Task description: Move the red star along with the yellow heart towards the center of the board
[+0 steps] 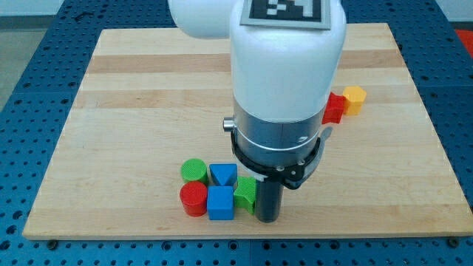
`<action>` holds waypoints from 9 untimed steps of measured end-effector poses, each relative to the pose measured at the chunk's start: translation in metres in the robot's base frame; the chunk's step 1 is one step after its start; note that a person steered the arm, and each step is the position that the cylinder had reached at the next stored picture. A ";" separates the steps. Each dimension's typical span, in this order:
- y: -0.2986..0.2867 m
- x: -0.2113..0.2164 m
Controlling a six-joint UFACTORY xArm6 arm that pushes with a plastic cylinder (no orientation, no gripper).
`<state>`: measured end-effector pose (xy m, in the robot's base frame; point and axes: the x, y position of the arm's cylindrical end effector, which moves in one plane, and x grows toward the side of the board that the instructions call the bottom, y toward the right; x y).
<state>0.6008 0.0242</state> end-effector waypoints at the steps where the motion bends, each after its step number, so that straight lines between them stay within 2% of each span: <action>1: 0.001 -0.003; 3: 0.050 -0.049; 4: 0.075 -0.094; 6: 0.186 -0.131; 7: 0.215 -0.175; 8: 0.227 -0.208; 9: 0.220 -0.209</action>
<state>0.3923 0.2444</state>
